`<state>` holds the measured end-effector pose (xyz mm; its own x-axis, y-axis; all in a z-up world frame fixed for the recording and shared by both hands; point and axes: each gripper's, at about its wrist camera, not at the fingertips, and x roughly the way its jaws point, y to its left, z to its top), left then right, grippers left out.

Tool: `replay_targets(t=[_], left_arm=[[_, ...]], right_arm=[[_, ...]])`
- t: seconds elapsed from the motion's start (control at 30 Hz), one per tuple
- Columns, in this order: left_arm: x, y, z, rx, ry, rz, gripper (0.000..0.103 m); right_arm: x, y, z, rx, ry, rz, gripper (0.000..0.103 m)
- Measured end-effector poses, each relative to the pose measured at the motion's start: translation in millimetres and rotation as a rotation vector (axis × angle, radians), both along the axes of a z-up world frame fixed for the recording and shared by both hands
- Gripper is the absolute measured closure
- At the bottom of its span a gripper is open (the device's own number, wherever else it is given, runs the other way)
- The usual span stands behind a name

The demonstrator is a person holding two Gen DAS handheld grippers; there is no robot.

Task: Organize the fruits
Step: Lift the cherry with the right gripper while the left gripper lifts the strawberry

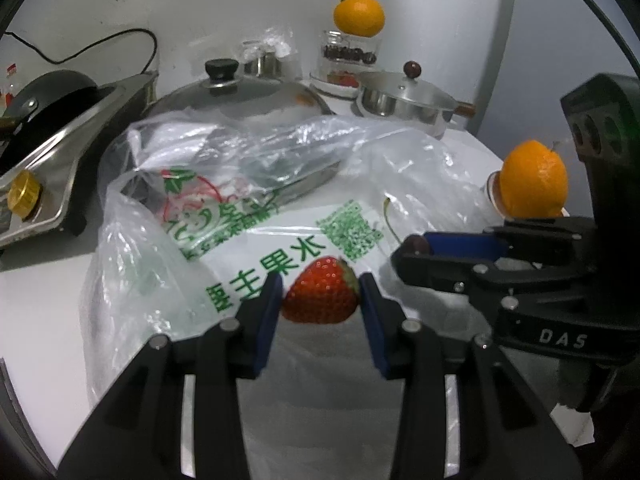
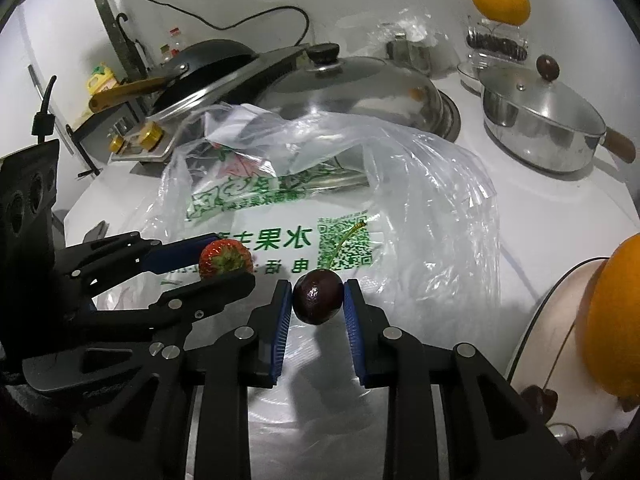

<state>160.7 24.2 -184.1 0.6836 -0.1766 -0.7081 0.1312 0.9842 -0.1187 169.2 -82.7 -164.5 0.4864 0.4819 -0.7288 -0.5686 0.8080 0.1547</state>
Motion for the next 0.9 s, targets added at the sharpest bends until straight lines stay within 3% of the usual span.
replay_targets(t=[0.9], left_arm=[[-42.1, -14.7, 33.6, 0.011, -0.068, -0.005, 0.063]], right_arm=[[-50.8, -21.0, 36.5, 0.032, -0.085, -0.001, 0.075]])
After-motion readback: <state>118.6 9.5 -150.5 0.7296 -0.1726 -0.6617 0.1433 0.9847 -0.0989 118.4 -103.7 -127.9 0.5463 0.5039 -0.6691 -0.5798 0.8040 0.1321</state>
